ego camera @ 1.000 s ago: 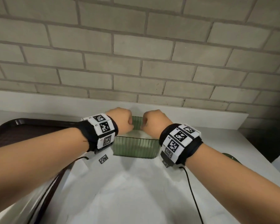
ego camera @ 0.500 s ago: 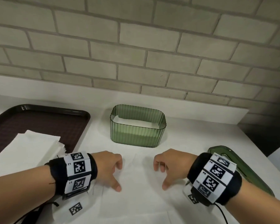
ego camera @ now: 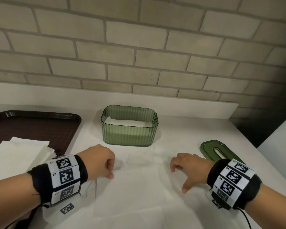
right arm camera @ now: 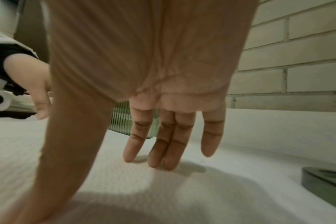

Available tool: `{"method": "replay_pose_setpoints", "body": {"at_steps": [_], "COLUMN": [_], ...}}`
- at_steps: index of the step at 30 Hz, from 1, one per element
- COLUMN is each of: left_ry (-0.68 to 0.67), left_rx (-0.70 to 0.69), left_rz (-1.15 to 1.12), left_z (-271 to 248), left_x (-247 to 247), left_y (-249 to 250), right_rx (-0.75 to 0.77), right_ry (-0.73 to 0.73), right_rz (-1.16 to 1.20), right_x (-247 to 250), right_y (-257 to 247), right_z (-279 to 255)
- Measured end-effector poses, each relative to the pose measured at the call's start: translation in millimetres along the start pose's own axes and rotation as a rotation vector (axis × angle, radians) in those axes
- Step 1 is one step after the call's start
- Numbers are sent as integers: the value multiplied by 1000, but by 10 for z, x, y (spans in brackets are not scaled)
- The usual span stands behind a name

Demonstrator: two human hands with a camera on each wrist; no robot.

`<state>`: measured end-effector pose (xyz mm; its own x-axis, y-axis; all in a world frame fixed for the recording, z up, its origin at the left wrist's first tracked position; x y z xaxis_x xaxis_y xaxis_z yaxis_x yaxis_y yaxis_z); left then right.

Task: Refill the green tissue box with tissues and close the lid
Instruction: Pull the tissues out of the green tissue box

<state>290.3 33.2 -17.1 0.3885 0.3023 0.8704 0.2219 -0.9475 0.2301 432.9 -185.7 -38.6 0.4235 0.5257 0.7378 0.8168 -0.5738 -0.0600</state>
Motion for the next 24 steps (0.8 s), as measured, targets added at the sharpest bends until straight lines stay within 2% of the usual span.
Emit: {"method": "replay_pose_setpoints", "body": {"at_steps": [7, 14, 20, 24], "left_ry": [14, 239, 478, 502], "left_rx": [-25, 14, 145, 232], "left_rz": [-80, 0, -160, -188], "left_z": [-78, -62, 17, 185], "left_x": [230, 987, 1610, 1773], "left_y": [-77, -200, -336, -465], "right_rx": [41, -3, -31, -60], "right_ry": [-13, -45, -96, -91], "right_rz": [52, 46, -48, -169], "right_x": [10, -2, 29, 80], "right_y": [-41, -29, -50, -78], "right_z": [19, 34, 105, 119]}}
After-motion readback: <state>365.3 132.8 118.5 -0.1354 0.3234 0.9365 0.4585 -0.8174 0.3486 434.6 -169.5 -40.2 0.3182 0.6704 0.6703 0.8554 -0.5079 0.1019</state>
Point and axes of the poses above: each hand's wrist, its own z-axis towards the middle knuckle, its own x-axis out of the back of the hand, y = z × x, the point moved 6 cm from there along z, towards the middle knuckle, and after that the axes turned 13 degrees about -y, right-handed, at the moved point
